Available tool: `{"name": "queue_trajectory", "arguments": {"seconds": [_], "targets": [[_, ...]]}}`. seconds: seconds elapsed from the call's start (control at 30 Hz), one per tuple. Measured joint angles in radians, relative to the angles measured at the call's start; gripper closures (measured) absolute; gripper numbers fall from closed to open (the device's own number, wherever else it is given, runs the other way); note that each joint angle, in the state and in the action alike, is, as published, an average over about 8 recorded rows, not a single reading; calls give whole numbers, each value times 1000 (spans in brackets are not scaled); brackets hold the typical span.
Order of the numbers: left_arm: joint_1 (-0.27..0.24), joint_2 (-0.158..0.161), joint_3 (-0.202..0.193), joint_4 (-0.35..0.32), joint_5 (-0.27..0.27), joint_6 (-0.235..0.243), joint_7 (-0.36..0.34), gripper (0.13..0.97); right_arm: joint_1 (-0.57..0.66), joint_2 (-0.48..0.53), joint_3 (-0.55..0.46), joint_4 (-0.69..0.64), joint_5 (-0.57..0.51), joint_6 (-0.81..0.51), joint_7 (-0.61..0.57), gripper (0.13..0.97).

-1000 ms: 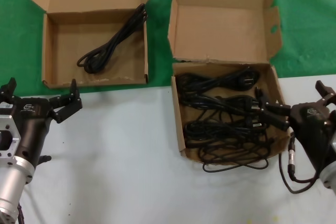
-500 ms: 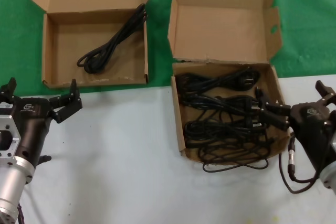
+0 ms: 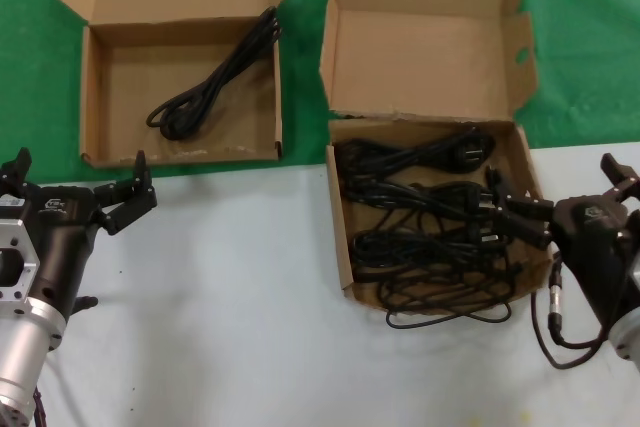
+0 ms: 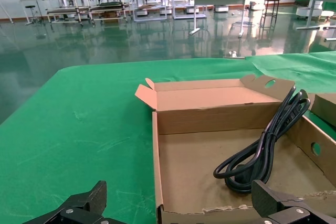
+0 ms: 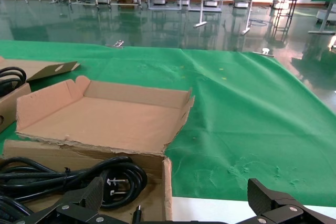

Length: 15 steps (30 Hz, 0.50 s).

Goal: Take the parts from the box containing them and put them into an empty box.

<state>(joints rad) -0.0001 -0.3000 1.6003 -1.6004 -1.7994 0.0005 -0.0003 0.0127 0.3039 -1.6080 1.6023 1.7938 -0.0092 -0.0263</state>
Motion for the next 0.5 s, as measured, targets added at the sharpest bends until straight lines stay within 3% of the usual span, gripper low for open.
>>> {"name": "queue_trajectory", "arguments": {"seconds": [0.5], "targets": [[0,0,0,0,0,0,0,132,0,0,0,0,0,0,0,129]]}}
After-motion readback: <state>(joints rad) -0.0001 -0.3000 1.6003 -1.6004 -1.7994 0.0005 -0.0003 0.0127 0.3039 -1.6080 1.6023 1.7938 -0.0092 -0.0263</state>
